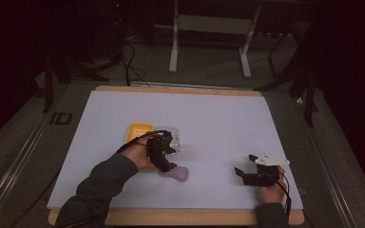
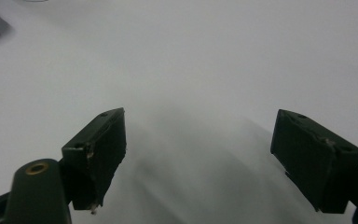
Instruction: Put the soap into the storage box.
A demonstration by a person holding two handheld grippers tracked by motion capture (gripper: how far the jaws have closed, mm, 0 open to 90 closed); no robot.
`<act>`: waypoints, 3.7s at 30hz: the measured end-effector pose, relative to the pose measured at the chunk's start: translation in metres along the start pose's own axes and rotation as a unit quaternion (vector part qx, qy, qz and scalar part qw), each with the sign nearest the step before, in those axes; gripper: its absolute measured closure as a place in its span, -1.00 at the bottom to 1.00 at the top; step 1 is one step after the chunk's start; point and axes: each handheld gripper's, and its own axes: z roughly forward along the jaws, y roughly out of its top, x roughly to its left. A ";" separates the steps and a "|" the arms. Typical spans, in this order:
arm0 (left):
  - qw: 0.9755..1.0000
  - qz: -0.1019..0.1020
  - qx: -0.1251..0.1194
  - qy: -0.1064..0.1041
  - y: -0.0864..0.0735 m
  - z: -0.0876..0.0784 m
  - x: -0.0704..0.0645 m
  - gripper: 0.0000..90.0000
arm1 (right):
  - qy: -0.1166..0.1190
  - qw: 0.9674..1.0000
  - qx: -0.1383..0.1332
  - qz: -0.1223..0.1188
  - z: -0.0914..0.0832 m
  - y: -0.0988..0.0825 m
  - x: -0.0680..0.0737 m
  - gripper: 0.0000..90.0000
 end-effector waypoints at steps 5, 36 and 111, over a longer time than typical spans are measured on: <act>1.000 0.004 0.002 -0.011 0.002 0.004 -0.001 -0.30 | 0.000 1.000 -0.001 0.000 0.000 0.000 0.000 -0.61; 0.997 0.033 0.038 -0.056 0.011 0.030 -0.010 -0.53 | 0.001 1.000 0.001 -0.002 0.000 0.000 0.000 -0.61; 0.987 0.023 0.135 -0.085 0.018 0.058 -0.011 0.11 | -0.001 1.000 0.005 -0.009 0.001 0.000 0.001 -0.61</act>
